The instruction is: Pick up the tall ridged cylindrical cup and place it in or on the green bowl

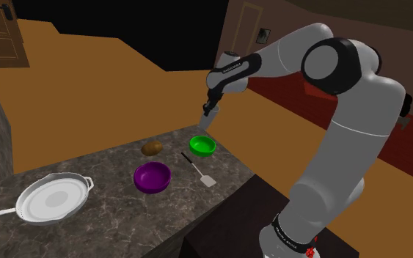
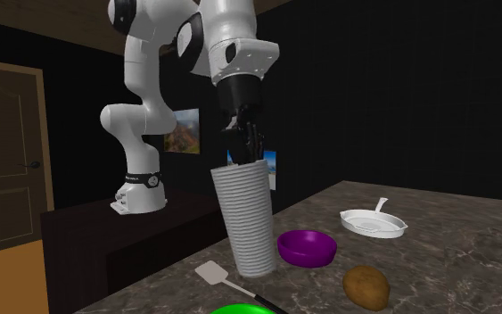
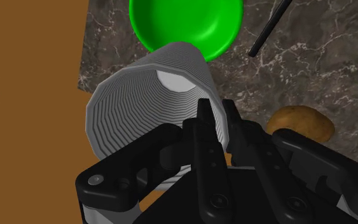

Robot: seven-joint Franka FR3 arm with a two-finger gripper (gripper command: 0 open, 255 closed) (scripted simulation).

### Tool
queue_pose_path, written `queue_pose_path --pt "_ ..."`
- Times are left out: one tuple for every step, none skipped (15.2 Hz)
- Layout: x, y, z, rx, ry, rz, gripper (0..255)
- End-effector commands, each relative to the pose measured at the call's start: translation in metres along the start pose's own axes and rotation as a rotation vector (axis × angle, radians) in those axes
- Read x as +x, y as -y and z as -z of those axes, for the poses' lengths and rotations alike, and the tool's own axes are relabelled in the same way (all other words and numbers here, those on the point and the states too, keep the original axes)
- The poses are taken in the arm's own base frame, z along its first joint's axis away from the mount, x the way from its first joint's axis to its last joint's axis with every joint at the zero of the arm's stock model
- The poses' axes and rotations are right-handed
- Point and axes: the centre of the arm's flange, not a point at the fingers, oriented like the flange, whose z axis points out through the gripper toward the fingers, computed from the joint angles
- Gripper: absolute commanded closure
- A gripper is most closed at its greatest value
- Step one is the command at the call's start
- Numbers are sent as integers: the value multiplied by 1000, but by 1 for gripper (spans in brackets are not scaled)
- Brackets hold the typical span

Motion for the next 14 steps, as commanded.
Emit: queue_pose_path --pt "1 -14 0 0 0 1 255" --pt "0 -13 -5 0 0 1 255" --pt "-1 -12 -10 0 0 1 255" --pt "-2 -12 -15 0 0 1 255" --pt "-2 -11 -20 0 0 1 255" --pt "-3 -11 -25 0 0 1 255" --pt "-4 -10 -31 0 0 1 255" --pt "-5 -10 -36 0 0 1 255" --pt "-6 -9 -41 0 0 1 255" --pt "-7 -8 -46 0 0 1 255" --pt "-8 -8 -51 0 0 1 255" --pt "-9 -7 -56 0 0 1 255" --pt "-10 -7 -62 0 0 1 255" --pt "-11 -6 -67 0 0 1 255"
